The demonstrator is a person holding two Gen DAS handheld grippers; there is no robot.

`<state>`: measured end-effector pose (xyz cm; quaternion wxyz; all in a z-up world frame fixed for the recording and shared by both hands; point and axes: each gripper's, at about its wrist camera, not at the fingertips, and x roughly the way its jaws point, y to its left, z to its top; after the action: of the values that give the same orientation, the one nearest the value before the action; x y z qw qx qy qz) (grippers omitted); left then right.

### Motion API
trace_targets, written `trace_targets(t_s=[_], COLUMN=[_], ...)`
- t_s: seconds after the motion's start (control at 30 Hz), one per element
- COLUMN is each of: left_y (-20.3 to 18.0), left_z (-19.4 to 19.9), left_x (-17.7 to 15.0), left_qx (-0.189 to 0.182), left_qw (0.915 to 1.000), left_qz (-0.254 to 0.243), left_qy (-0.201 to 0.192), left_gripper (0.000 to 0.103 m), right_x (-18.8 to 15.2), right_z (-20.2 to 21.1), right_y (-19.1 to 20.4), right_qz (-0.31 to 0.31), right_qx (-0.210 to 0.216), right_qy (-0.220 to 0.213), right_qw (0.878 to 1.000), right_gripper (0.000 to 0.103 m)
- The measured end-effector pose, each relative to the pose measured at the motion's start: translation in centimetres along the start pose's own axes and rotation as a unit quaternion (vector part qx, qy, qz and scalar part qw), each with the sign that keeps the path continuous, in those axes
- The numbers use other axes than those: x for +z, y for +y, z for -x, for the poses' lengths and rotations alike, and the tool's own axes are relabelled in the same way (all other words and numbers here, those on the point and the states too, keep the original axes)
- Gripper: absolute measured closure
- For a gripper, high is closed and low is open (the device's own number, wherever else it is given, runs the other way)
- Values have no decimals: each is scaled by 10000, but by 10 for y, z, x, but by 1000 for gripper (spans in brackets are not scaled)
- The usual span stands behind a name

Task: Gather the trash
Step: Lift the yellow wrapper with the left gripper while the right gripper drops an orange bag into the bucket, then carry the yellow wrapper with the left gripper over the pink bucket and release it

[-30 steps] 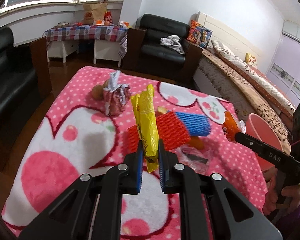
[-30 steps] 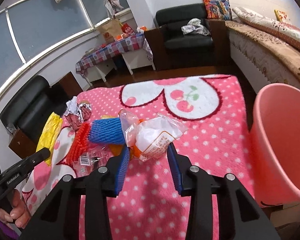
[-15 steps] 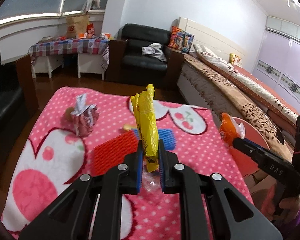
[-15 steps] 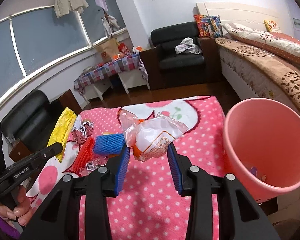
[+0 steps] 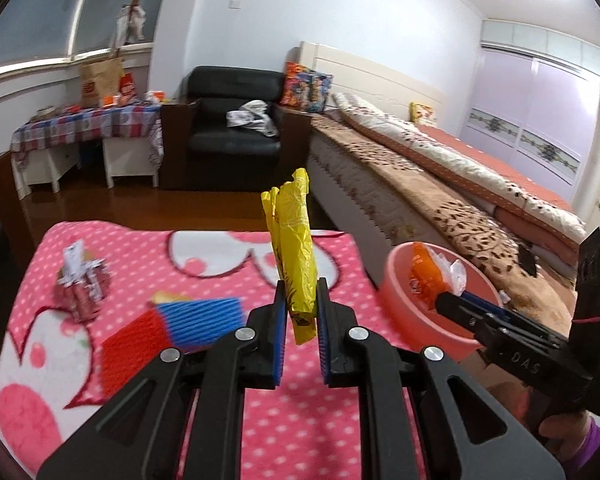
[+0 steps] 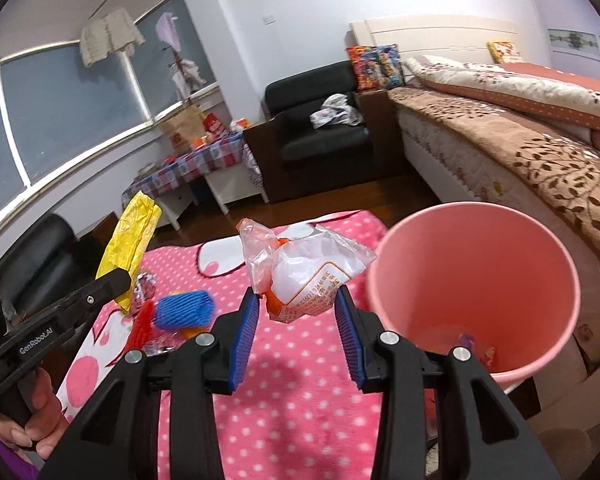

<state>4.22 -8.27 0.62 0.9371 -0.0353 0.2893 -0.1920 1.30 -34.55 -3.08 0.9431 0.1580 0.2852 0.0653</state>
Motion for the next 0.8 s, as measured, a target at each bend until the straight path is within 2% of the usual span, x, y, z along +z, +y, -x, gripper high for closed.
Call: trace_targets(t_s=[0.43, 0.8], left_y=[-72, -119], left_z=[-33, -74], left_x=[8, -3], left_qx=[-747, -1113], left_qw=[9957, 9883], left_qz=[-539, -911], left_qy=[86, 506], left_gripper=[90, 90], right_x=[6, -2], right_z=[29, 26], right_y=[-63, -106], right_qz=[-446, -833], right_qx=[-564, -827], right_qy=[-268, -200], right_qw=[9970, 9929], right_gripper=[64, 63])
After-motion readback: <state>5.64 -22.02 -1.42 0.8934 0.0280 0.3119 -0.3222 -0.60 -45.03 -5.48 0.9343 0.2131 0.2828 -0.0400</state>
